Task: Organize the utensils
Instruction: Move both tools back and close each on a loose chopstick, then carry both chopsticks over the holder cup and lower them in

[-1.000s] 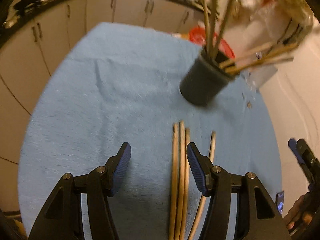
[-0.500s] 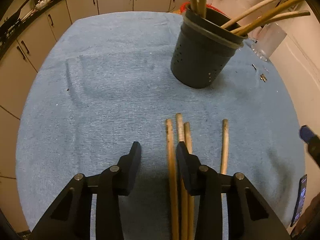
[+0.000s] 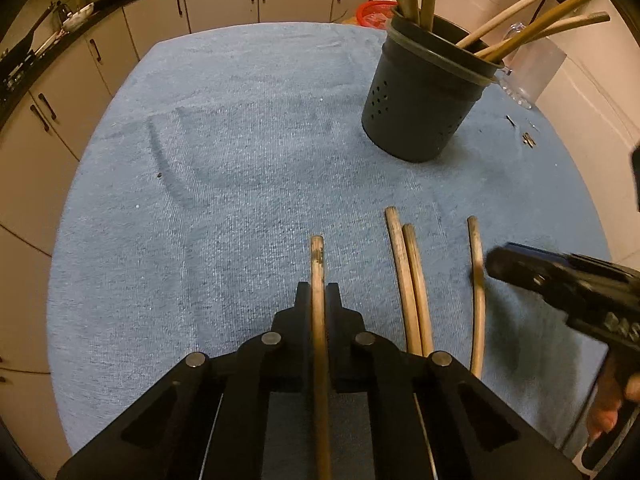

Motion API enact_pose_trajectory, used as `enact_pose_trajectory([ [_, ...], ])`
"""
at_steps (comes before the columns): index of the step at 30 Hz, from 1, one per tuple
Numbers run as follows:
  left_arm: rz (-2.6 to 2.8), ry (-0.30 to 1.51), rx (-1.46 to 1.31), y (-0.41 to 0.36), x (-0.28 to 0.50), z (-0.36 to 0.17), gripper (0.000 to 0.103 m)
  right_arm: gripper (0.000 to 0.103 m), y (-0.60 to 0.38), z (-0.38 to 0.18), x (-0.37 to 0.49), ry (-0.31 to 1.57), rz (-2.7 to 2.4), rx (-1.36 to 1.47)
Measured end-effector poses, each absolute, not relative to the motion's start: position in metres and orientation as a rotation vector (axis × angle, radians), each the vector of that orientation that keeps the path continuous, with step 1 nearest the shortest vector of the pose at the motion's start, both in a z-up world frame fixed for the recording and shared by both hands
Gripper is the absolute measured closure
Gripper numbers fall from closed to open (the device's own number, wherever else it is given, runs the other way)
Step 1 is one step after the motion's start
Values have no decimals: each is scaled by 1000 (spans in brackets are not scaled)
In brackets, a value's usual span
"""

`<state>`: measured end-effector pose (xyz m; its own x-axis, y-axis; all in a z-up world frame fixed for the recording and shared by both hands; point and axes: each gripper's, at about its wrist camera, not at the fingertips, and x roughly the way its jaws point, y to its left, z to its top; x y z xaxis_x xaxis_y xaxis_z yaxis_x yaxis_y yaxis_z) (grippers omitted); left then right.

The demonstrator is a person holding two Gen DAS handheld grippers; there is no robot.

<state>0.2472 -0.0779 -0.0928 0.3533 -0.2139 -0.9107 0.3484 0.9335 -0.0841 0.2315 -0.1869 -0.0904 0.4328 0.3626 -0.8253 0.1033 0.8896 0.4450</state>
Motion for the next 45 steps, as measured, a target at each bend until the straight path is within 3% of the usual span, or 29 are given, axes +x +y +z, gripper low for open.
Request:
enact_pose_trajectory([
  [2,-367,1157,126,-71,247,-93,97,74,-184,-94,238,1139,150,463],
  [7,-360,1183,116,-68,254,-92,94,90,-168,-92,244,1130,113,289],
  [10,-370,1188,105,-72,264,-93,93,92,-165,-91,241,1135,152,214],
  [24,-336,1210,131,-77,304,-94,92,92,-182,-93,233,1188,159,156],
  [30,-313,1183,145,-87,309,-92,97,94,-179,-92,242,1167,164,134],
  [45,-408,897,-45,-63,263,0,97,96,-196,2,177,824,338,214],
])
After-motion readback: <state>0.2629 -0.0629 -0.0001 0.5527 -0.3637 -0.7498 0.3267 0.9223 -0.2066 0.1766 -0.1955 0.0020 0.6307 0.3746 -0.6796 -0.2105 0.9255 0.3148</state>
